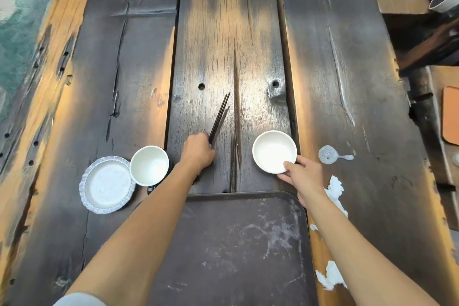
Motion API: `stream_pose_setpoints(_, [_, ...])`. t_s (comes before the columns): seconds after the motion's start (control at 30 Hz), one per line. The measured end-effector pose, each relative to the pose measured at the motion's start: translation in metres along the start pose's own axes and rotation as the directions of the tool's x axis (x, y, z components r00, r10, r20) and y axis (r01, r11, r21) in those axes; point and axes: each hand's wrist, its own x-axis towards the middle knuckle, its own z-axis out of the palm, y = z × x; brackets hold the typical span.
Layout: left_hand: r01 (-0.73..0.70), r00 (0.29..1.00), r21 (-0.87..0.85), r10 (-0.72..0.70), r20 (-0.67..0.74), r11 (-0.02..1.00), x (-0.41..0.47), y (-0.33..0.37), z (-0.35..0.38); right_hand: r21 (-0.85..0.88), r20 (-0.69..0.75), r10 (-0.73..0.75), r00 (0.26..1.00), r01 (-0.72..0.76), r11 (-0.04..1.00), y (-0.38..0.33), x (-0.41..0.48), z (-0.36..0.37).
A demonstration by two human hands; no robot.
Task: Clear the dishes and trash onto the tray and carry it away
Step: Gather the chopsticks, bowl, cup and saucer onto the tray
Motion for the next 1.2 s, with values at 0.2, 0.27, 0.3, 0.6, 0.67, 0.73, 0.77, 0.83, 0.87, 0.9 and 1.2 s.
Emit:
stream_pose_setpoints(0.2, [-0.259, 0.965, 0.002, 0.259, -0.04, 0.966, -0.038, -0.018, 0.001, 0.027, 0.002, 0.026, 1.0, -0.026, 0.999, 0.009, -0.018, -0.017])
stream_pose_setpoints(0.27, [-0.329, 0.944, 0.037, 0.33, -0.026, 0.944, -0.054, -0.026, 0.005, 0.039, -0.012, 0.033, 0.999, -0.032, 0.999, 0.014, -0.025, -0.025])
stream_pose_setpoints(0.3, [-0.355, 0.934, 0.051, 0.356, -0.016, 0.934, -0.063, -0.03, 0.007, 0.049, -0.023, 0.036, 0.999, -0.035, 0.998, 0.018, -0.03, -0.03])
stream_pose_setpoints(0.6, [-0.471, 0.874, 0.24, 0.412, 0.257, 0.849, -0.129, -0.057, 0.048, 0.089, -0.083, 0.062, 0.995, -0.055, 0.995, 0.043, -0.069, -0.066])
stream_pose_setpoints(0.67, [-0.468, 0.875, 0.287, 0.395, 0.279, 0.835, -0.138, -0.057, 0.057, 0.105, -0.097, 0.069, 0.993, -0.059, 0.993, 0.05, -0.075, -0.074])
stream_pose_setpoints(0.73, [-0.464, 0.88, 0.34, 0.382, 0.282, 0.818, -0.141, -0.057, 0.064, 0.121, -0.092, 0.066, 0.994, -0.055, 0.991, 0.056, -0.08, -0.081])
stream_pose_setpoints(0.77, [-0.461, 0.883, 0.37, 0.376, 0.28, 0.807, -0.14, -0.056, 0.066, 0.115, -0.085, 0.065, 0.994, -0.055, 0.992, 0.058, -0.081, -0.083])
stream_pose_setpoints(0.83, [-0.453, 0.889, 0.407, 0.367, 0.274, 0.793, -0.139, -0.055, 0.07, 0.093, -0.065, 0.059, 0.996, -0.053, 0.994, 0.064, -0.085, -0.087])
stream_pose_setpoints(0.87, [-0.449, 0.892, 0.412, 0.368, 0.264, 0.793, -0.139, -0.055, 0.071, 0.085, -0.053, 0.057, 0.997, -0.052, 0.995, 0.068, -0.087, -0.088])
stream_pose_setpoints(0.9, [-0.445, 0.895, 0.413, 0.371, 0.248, 0.795, -0.139, -0.054, 0.074, 0.081, -0.043, 0.056, 0.997, -0.053, 0.995, 0.071, -0.088, -0.089])
stream_pose_setpoints(1.2, [-0.374, 0.925, 0.348, 0.37, 0.079, 0.86, -0.151, -0.064, 0.088, 0.001, -0.011, 0.077, 0.997, -0.077, 0.997, 0.103, -0.098, -0.078])
